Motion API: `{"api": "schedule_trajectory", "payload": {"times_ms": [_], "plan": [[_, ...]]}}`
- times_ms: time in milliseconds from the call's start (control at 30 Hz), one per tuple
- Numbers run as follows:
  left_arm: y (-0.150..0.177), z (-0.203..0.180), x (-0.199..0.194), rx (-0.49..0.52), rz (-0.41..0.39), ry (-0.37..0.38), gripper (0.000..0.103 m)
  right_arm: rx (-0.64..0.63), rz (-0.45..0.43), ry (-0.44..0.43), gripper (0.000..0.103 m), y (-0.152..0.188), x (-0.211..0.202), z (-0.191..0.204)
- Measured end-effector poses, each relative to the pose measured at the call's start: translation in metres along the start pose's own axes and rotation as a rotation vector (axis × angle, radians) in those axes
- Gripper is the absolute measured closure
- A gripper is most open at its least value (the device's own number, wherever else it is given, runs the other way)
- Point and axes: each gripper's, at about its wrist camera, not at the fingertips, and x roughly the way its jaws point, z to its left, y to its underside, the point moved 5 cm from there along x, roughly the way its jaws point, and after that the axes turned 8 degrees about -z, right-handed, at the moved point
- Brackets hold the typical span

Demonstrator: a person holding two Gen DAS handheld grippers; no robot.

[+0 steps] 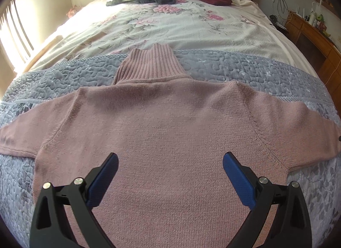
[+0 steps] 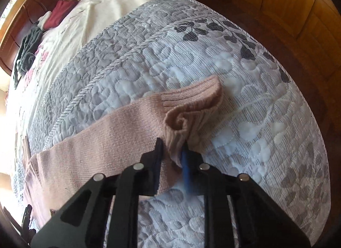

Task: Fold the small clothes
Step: 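Grasp the pink sweater's sleeve cuff with the right gripper and lift it, then lay the held sleeve across the sweater body and open the right gripper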

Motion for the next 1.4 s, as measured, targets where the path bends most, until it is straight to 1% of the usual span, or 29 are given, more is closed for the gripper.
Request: {"api": "schedule_trajectory", "payload": {"times_ms": [67, 167, 233, 300, 400, 467, 533, 667, 733, 767, 800, 833, 867, 900, 933, 1033, 1133, 1167, 1233, 1300, 1400], "plan": [[-0.001, 0.004, 0.002, -0.005, 0.012, 0.003, 0.004, -0.014, -0.015, -0.032, 0.089, 0.003, -0.010, 0.012], [-0.002, 0.008, 0.004, -0.010, 0.026, 0.011, 0.004, -0.063, -0.026, -0.096, 0.089, 0.013, -0.029, 0.042], [-0.004, 0.011, 0.004, -0.018, 0.033, 0.022, 0.004, -0.104, -0.018, -0.135, 0.089, 0.020, -0.038, 0.071], [-0.005, 0.012, 0.003, -0.024, 0.033, 0.028, 0.004, -0.153, -0.014, -0.201, 0.089, 0.032, -0.046, 0.103], [-0.006, 0.012, 0.001, -0.029, 0.035, 0.044, 0.004, -0.210, 0.010, -0.297, 0.089, 0.051, -0.051, 0.154], [-0.007, 0.009, 0.000, -0.027, 0.036, 0.059, 0.004, -0.253, 0.026, -0.333, 0.089, 0.065, -0.051, 0.186], [-0.007, 0.006, -0.001, -0.027, 0.037, 0.074, 0.004, -0.308, 0.043, -0.352, 0.089, 0.078, -0.047, 0.217], [-0.008, -0.001, -0.002, -0.040, 0.047, 0.110, 0.004, -0.382, 0.097, -0.354, 0.089, 0.108, -0.027, 0.265], [-0.007, -0.006, -0.002, -0.038, 0.055, 0.121, 0.004, -0.405, 0.133, -0.358, 0.089, 0.124, -0.016, 0.280], [-0.006, -0.009, -0.002, -0.034, 0.059, 0.124, 0.004, -0.424, 0.143, -0.341, 0.087, 0.129, -0.010, 0.285], [-0.005, -0.013, -0.002, -0.030, 0.063, 0.130, 0.004, -0.445, 0.146, -0.329, 0.084, 0.136, -0.006, 0.291], [-0.005, -0.016, -0.002, -0.026, 0.067, 0.137, 0.004, -0.458, 0.151, -0.331, 0.083, 0.139, -0.004, 0.295], [-0.004, -0.020, -0.003, -0.022, 0.070, 0.146, 0.004, -0.466, 0.157, -0.345, 0.078, 0.145, -0.006, 0.297], [-0.004, -0.024, -0.003, -0.018, 0.073, 0.157, 0.004, -0.471, 0.166, -0.371, 0.062, 0.148, -0.009, 0.298], [-0.003, -0.028, -0.004, -0.014, 0.076, 0.168, 0.004, -0.478, 0.164, -0.400, 0.056, 0.150, -0.015, 0.300], [-0.003, -0.042, -0.004, -0.015, 0.084, 0.203, 0.004, -0.530, 0.160, -0.445, 0.055, 0.156, -0.034, 0.292], [-0.001, -0.059, -0.002, -0.036, 0.109, 0.262, 0.004, -0.486, 0.182, -0.556, 0.060, 0.159, -0.058, 0.270], [0.000, -0.066, 0.000, -0.042, 0.119, 0.280, 0.004, -0.469, 0.176, -0.566, 0.061, 0.160, -0.065, 0.260], [0.002, -0.082, 0.003, -0.048, 0.136, 0.310, 0.004, -0.449, 0.152, -0.527, 0.060, 0.156, -0.072, 0.238], [0.003, -0.099, 0.005, -0.042, 0.150, 0.323, 0.004, -0.437, 0.125, -0.477, 0.060, 0.153, -0.077, 0.215], [0.005, -0.132, 0.006, -0.002, 0.157, 0.339, 0.004, -0.394, 0.111, -0.420, 0.060, 0.148, -0.076, 0.182]]}}
